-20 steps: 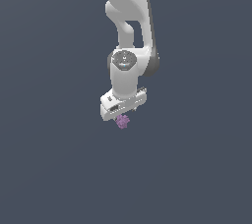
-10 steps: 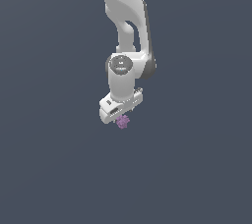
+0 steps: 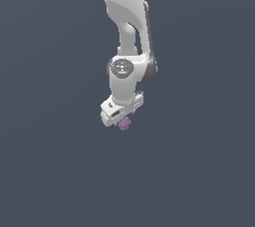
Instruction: Pick up the object and move it to a goal position.
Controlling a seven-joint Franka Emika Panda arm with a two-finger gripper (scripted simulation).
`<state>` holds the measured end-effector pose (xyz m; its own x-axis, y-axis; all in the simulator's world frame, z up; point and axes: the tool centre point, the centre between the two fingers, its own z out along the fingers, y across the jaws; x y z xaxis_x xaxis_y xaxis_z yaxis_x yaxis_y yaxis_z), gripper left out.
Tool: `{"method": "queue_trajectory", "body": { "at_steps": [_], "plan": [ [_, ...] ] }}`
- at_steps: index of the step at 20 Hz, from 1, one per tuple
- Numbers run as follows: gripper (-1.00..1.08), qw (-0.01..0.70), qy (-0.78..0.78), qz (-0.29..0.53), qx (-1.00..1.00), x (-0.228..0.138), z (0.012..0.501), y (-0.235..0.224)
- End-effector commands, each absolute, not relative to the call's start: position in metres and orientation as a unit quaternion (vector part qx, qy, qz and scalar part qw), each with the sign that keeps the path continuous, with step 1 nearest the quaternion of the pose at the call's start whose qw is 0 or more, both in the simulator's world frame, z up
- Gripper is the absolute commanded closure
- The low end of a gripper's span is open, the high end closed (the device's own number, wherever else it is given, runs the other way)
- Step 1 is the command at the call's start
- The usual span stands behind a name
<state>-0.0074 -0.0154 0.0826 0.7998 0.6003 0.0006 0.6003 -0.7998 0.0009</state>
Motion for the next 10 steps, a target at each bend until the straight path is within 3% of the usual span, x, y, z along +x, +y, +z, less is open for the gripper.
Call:
{"method": "queue_trajectory", "body": {
  "at_steps": [1,10],
  "plan": [
    [-0.92,0.0,0.317,0.0,0.949,-0.008,0.072,-0.016],
    [-0.92,0.0,0.318,0.0,0.948,-0.008,0.04,-0.015]
  ]
}}
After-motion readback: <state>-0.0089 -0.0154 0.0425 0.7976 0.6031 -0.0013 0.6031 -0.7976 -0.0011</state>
